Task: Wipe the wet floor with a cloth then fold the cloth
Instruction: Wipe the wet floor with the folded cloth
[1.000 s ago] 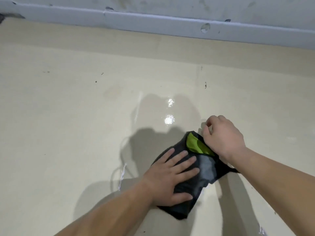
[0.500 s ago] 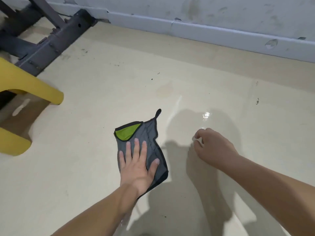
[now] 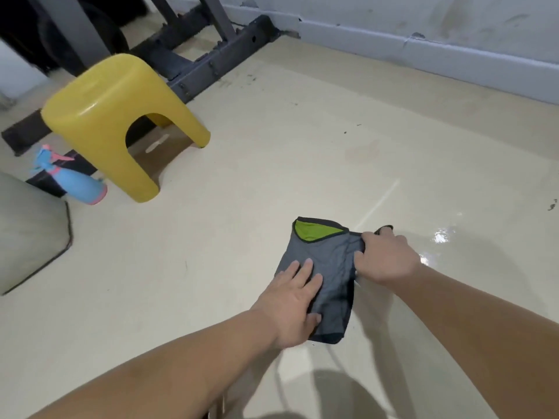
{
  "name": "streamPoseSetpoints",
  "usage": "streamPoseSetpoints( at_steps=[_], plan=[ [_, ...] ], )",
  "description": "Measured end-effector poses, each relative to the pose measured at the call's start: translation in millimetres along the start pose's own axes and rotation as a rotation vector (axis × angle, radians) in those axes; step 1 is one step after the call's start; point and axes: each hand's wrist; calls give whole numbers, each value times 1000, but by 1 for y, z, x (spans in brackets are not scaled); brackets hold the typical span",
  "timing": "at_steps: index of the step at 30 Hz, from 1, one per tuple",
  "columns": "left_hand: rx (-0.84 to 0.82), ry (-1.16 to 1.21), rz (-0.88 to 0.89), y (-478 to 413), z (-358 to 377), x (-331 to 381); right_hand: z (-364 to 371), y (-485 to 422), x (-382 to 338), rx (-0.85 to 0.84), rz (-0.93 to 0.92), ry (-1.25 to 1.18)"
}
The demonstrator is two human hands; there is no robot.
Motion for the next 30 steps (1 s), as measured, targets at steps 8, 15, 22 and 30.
streamPoseSetpoints(
  at_steps=[8,15,22,30],
  plan=[
    [-48,-53,-14,-49,21,-10,15,7,4,-29,46,-191],
    [184,-155,382,-113,-1,-69,-20,-11,-19,158,257,-128],
    [185,-166,497,-147,-36,-144,-6,-20,-86,312,232,-341],
    [409,-77,-11,-161,-70,-319,-24,-99,-211,153,15,-293]
  ],
)
Point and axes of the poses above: each hand's wrist, its own y-axis away from the middle knuckle, its own z-axis out of the palm, x = y × z, and after that the axes turned 4 degrees about z, right-handed
